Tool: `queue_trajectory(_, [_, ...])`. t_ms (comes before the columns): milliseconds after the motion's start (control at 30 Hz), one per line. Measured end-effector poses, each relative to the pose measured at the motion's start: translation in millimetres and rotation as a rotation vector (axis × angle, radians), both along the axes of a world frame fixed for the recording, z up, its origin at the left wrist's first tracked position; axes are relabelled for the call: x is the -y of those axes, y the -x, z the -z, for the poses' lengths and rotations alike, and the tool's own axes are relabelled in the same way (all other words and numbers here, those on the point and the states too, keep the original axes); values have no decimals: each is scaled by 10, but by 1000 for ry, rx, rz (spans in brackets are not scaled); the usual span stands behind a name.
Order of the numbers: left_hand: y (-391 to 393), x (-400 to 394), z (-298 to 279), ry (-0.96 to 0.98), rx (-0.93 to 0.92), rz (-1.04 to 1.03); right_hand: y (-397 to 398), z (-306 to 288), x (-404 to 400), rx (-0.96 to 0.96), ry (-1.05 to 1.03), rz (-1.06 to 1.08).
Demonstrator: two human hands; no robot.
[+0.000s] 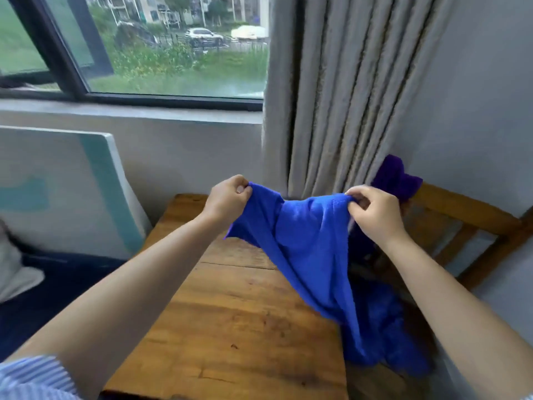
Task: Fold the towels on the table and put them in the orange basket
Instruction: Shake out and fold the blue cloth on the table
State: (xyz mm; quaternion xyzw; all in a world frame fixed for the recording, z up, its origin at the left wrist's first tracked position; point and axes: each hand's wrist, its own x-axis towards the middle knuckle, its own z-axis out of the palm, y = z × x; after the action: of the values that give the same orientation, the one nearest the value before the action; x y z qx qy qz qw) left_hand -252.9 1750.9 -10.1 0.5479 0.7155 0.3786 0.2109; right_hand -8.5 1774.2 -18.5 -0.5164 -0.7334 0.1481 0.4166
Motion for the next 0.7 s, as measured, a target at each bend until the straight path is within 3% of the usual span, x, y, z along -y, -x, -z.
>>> queue_trajectory(167, [827, 570, 102, -5, -201, -138, 752, 64, 164, -62, 72, -85])
queue_trajectory(333, [1455, 754, 243, 62, -240, -293, 1279, 222, 52, -69, 160, -195])
queue_trajectory(500, [1793, 809, 845, 330, -253, -356, 1580, 945, -93, 106, 406, -291])
queue_trajectory(700, [1786, 743, 1794, 648, -128, -324, 1661, 2064, -183, 229, 723, -172])
